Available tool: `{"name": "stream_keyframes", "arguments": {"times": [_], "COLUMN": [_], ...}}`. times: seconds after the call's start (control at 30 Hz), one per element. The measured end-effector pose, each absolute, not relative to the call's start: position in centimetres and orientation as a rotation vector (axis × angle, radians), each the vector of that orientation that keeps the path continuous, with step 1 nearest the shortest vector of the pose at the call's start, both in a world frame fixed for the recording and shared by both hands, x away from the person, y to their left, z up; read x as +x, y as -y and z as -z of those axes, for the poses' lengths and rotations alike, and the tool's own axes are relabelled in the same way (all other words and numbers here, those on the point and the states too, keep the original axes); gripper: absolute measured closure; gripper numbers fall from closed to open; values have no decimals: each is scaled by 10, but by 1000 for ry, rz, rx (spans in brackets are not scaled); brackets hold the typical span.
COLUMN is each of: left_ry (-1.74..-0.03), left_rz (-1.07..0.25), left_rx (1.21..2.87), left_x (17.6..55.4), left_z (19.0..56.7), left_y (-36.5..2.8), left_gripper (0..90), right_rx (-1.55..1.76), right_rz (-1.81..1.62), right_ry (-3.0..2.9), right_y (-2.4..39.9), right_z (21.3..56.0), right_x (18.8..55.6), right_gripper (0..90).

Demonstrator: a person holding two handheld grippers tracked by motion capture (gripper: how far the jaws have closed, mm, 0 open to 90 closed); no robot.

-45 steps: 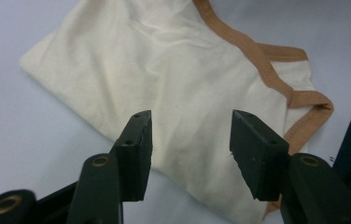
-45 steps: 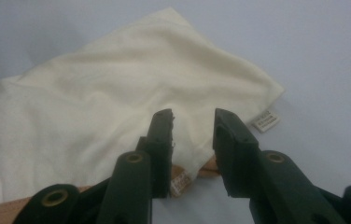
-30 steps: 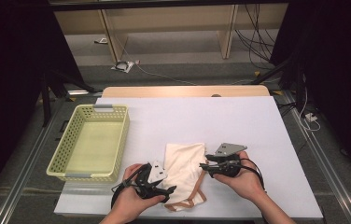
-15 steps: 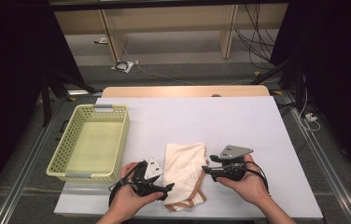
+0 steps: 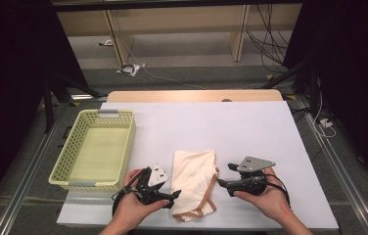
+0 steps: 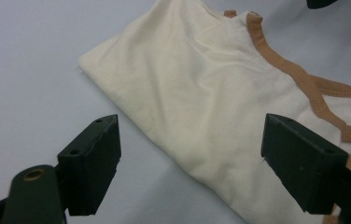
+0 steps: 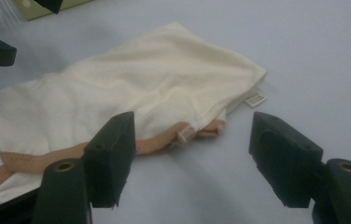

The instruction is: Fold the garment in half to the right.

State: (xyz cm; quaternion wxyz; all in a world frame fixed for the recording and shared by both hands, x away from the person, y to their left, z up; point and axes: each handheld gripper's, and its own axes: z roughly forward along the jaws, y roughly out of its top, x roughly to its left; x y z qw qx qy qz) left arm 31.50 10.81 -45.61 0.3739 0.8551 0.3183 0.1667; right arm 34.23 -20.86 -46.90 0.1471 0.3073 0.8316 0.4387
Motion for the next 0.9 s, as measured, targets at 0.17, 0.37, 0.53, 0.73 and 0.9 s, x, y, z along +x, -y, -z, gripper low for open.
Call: {"name": "stream_keyframes", "arguments": {"times": [0.17,0.37,0.53,0.73,0.9], "left_ry": [-810,-812,-813,-817,-813], "left_rz": [-430,-423,-422,-414,-410], "left_rx": [2185,2173,2168,2162,2162], "left_x": [315,315,315,316,317], "left_z": [456,457,458,459,460], "left_y": [-108,-109,-111,-113,-112], "left_gripper": [200,200,201,201,201], "right_rx": [889,916,939,968,978], "right_rz": [-1276,-1299,-1296,-1295,-1300], "right_ry": [-2382,-2345,-2315,-2285,-2259], "right_y": [214,227,237,248,254], "right_z": [470,470,469,469,469], "right_x": [339,331,325,317,313], "right_gripper": [303,289,277,263,261]}}
